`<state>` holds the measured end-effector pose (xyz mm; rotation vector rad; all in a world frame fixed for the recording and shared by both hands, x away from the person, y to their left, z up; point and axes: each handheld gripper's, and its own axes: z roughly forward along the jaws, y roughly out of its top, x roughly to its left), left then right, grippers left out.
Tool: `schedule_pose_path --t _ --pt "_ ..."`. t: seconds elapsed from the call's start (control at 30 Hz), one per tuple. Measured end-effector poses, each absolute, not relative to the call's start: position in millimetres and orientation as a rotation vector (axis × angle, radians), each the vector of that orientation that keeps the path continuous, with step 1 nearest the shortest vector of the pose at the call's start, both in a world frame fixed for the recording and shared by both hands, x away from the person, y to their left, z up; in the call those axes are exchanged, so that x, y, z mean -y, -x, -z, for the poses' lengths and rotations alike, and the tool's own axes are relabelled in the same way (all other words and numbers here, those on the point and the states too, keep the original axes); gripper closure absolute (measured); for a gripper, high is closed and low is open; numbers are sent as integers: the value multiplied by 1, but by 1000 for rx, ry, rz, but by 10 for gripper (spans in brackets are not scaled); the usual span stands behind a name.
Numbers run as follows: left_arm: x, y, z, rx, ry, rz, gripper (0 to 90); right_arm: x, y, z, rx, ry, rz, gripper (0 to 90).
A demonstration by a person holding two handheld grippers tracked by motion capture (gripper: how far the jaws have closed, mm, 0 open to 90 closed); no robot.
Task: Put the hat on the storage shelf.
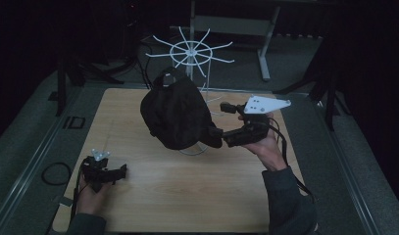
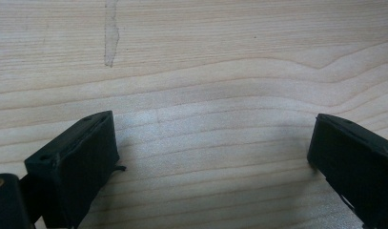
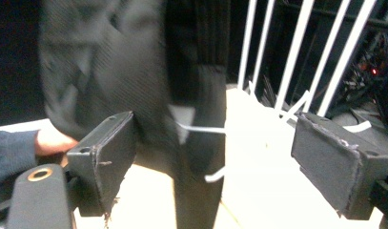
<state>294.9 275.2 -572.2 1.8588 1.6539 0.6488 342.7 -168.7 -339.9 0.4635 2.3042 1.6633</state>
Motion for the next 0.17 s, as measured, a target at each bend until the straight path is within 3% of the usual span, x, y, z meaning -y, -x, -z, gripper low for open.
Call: schedule_pose_path --t 0.17 --pt "-275 -295 572 -1654 -1858 -649 30 176 -345 348 -2326 -497 -1643 149"
